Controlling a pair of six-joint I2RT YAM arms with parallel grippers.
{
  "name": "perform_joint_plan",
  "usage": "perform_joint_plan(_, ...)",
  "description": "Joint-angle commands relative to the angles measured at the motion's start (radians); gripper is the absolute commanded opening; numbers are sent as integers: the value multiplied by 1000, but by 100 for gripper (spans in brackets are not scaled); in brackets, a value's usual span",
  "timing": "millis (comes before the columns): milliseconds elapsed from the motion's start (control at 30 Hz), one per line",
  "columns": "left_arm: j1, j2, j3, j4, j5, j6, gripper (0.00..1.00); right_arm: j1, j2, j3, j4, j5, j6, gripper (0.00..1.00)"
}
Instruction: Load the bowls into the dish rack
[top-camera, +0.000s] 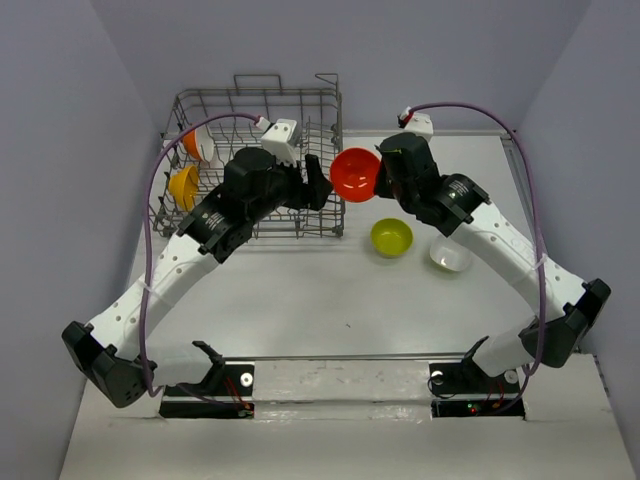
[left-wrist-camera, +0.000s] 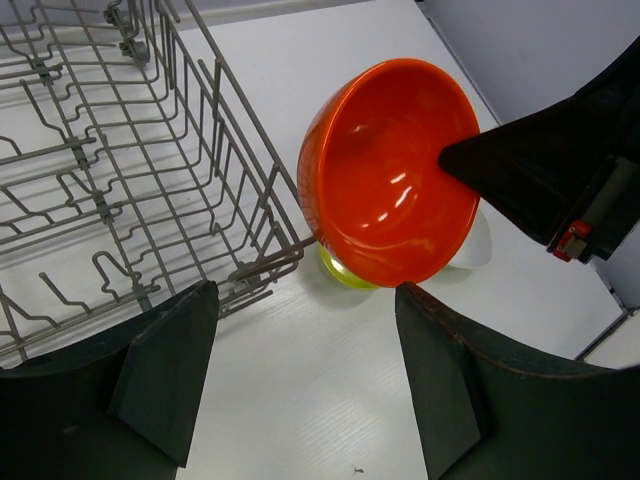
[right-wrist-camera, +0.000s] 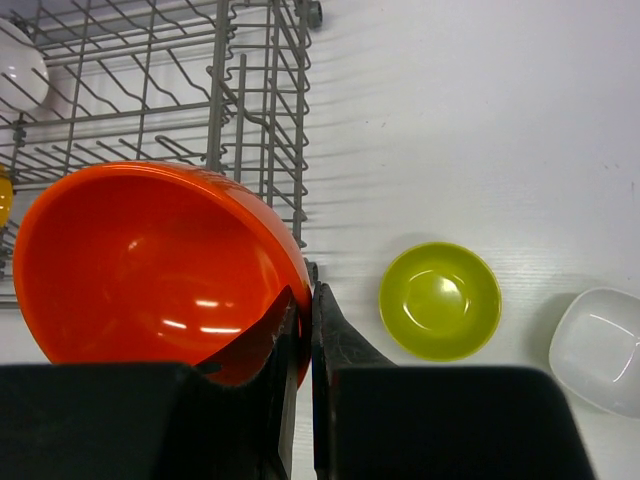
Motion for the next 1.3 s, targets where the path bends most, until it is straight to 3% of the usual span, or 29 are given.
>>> perform_joint_plan(0, -1, 8, 63, 62, -54, -12, 80, 9, 5, 64, 60, -7, -8, 1)
perform_joint_plan(567, -1, 142, 141, 100, -149, 1, 76, 18, 67, 139, 65, -55, -12, 1)
perform_joint_plan(900, -2, 185, 186, 83, -163, 12, 50, 27, 86, 160, 65, -55, -25, 1)
perform_joint_plan(1267, -2, 209, 206, 59, -174, 20, 46, 27, 136, 261, 40, -35, -63, 1)
